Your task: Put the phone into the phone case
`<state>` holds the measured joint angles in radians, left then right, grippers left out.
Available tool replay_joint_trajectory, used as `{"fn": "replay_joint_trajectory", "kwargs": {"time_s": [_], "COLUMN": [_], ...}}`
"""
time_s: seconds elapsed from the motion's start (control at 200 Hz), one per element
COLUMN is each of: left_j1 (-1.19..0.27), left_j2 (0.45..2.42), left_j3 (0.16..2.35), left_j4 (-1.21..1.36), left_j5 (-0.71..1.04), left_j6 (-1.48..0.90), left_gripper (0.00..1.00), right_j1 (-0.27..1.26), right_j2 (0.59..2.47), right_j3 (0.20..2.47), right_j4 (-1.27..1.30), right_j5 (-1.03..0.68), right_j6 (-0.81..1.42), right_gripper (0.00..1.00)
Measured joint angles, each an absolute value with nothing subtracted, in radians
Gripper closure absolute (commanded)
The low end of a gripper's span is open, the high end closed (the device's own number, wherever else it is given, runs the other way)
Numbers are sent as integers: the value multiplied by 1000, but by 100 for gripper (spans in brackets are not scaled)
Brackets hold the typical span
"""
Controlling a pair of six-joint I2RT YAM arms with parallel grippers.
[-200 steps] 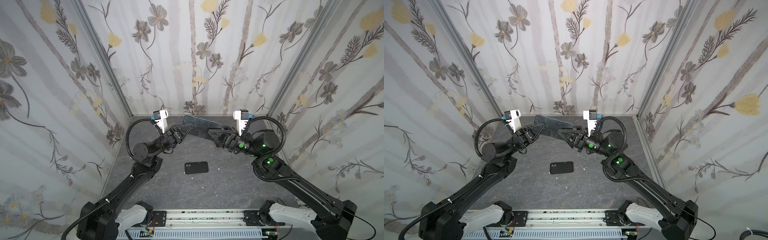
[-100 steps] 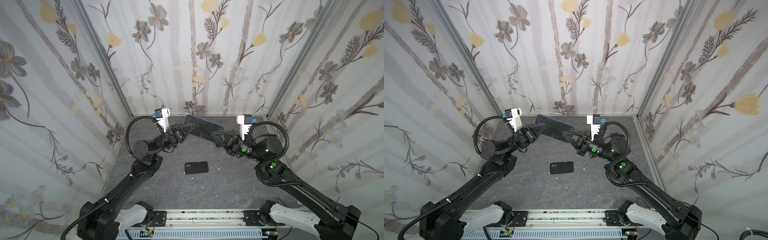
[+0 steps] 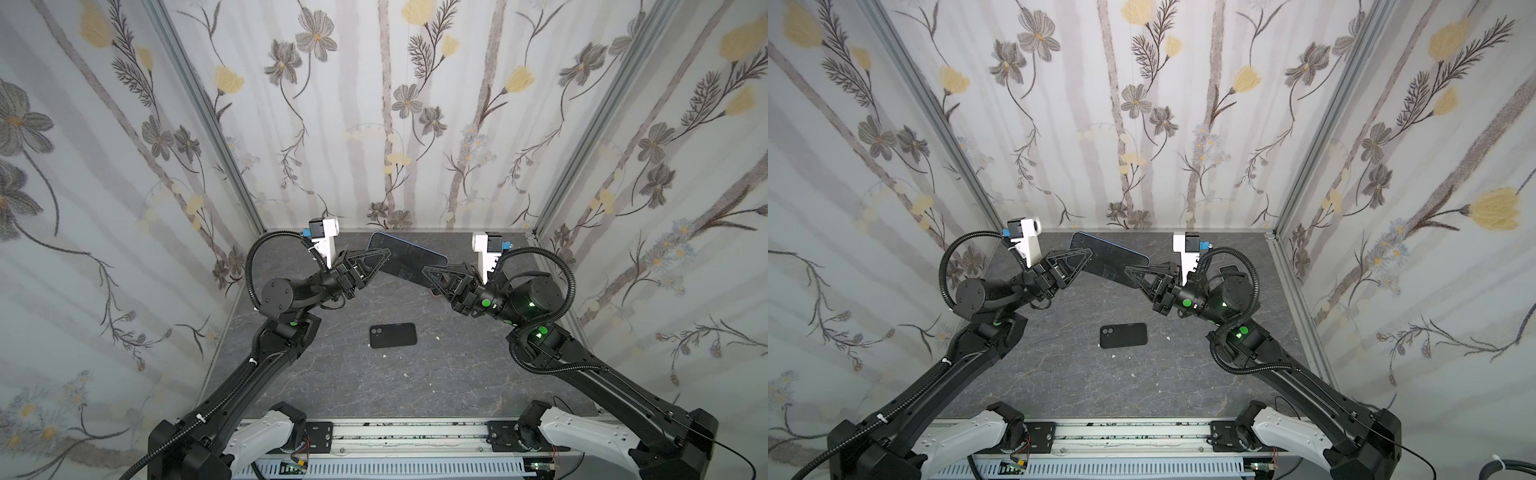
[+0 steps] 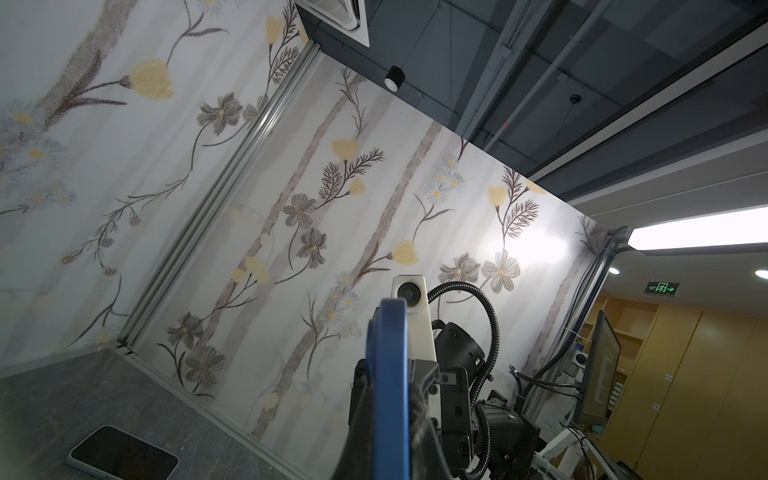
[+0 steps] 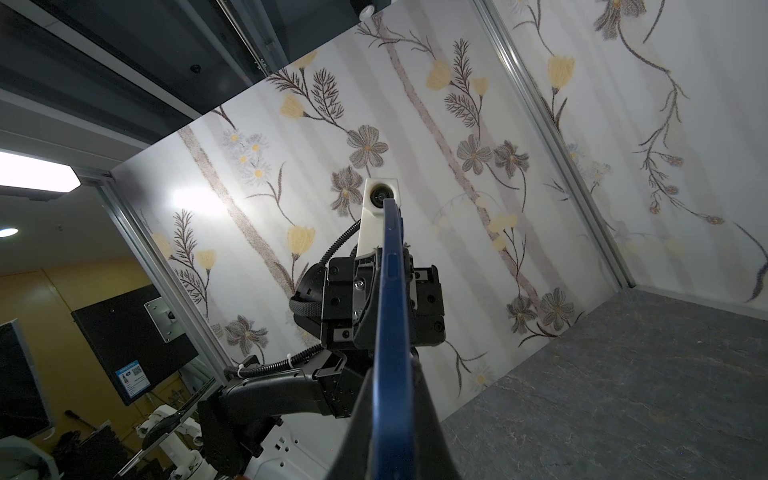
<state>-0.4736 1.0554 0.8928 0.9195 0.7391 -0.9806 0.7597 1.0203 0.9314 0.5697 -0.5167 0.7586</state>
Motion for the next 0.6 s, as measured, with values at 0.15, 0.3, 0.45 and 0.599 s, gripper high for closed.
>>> {"fn": "replay_joint_trajectory", "kwargs": {"time_s": [0.15, 0.3, 0.45, 0.599], "left_j1": [-472, -470, -462, -445], "left_j2": [1045, 959, 870, 926], "left_j3": [894, 899, 899, 899], "left_j4": [887, 692, 377, 70], "left_j5": [697, 503, 162, -61], "left_j6": [-944, -852, -710, -622], "left_gripper": [8, 5, 8, 6], "right_j1": [759, 748, 681, 589], "right_j2": [1017, 961, 933, 1002], "right_j3": [928, 918, 944, 979], "right_j4": [568, 447, 229, 17], "right_j5": [-519, -456, -325, -281], "right_j6": [743, 677, 584, 547], "right_gripper": [100, 100, 100, 100]}}
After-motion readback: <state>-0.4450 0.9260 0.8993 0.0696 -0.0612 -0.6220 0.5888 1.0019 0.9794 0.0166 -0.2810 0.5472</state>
